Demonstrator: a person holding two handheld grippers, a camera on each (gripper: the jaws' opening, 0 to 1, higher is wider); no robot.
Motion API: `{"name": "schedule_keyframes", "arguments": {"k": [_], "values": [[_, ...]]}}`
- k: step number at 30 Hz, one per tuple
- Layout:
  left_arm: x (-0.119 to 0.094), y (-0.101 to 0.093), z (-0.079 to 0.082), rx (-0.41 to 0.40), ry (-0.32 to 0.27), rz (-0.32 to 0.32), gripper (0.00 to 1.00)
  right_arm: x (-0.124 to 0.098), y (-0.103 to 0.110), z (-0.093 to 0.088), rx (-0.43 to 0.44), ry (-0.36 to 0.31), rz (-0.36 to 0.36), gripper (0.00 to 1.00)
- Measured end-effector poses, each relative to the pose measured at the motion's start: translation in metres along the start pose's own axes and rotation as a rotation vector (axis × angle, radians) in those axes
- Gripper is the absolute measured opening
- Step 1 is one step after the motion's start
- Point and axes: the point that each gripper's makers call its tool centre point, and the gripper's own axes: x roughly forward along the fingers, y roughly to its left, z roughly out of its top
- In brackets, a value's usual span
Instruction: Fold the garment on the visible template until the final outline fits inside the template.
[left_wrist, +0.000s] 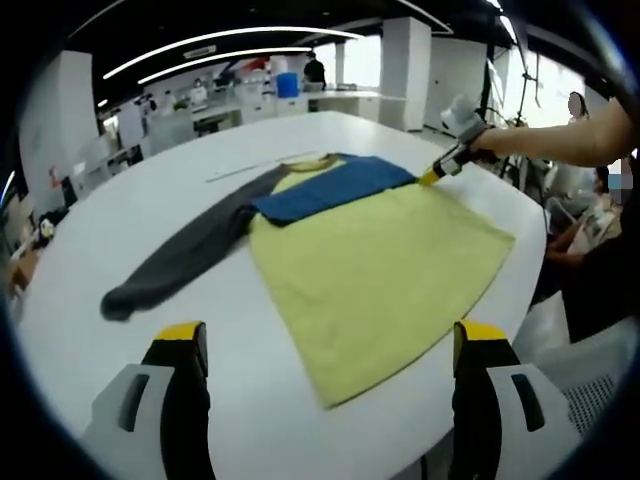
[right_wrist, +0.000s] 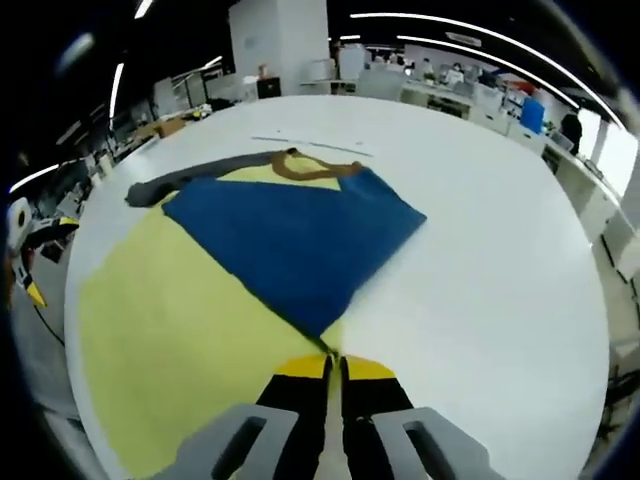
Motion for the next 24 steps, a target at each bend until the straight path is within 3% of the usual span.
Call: {"name": "schedule_keyframes", "arguments": {"k": [7,24], "values": [[-0.002,0.002,0.0,-0.002,-0.003,0.009,0.99,-0.002,-0.004,-0.001,-0.019,0.014,0.012,0.0],[-0.007,0.008,-0.004,-0.016,0.0,0.032,0.99,-0.017,-0.032,-0.017,0.032,0.054,0.027,0.0]]}}
